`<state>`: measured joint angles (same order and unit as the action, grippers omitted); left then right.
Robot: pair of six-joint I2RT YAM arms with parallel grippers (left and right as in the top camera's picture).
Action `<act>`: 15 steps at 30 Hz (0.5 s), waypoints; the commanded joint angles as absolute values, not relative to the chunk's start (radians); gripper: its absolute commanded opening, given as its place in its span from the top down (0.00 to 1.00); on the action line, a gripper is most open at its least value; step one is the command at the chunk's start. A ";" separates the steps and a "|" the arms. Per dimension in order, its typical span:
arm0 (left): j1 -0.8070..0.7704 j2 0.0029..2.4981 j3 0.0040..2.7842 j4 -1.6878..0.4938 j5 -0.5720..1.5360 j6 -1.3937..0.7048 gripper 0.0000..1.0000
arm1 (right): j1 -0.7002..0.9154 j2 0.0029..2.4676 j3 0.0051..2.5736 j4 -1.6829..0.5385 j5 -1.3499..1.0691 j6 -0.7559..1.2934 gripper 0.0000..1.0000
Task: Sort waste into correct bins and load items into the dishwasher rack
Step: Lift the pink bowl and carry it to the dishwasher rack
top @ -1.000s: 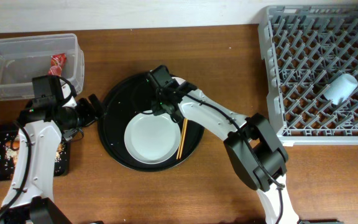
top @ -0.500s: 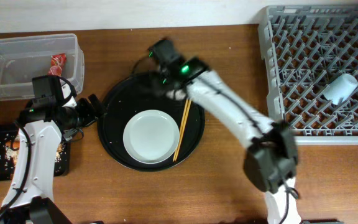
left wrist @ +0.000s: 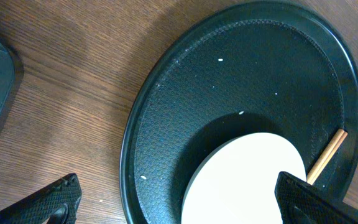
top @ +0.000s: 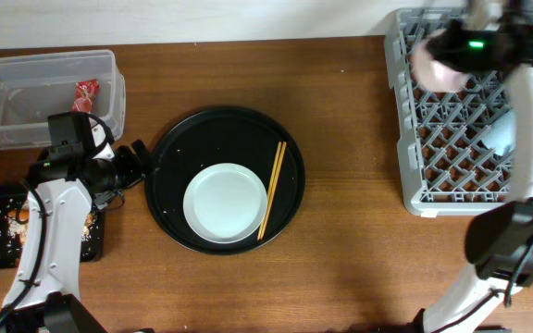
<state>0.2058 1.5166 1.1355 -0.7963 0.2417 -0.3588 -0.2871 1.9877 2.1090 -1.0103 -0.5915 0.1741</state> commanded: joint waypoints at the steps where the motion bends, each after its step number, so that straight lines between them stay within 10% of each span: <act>1: 0.204 1.520 1.135 -0.794 0.239 -0.343 0.01 | -0.414 2.041 2.108 -1.008 -0.865 0.104 0.96; 15: 0.204 1.520 1.135 -0.794 0.239 -0.343 0.01 | -0.517 2.277 2.107 -0.934 -1.092 0.044 0.96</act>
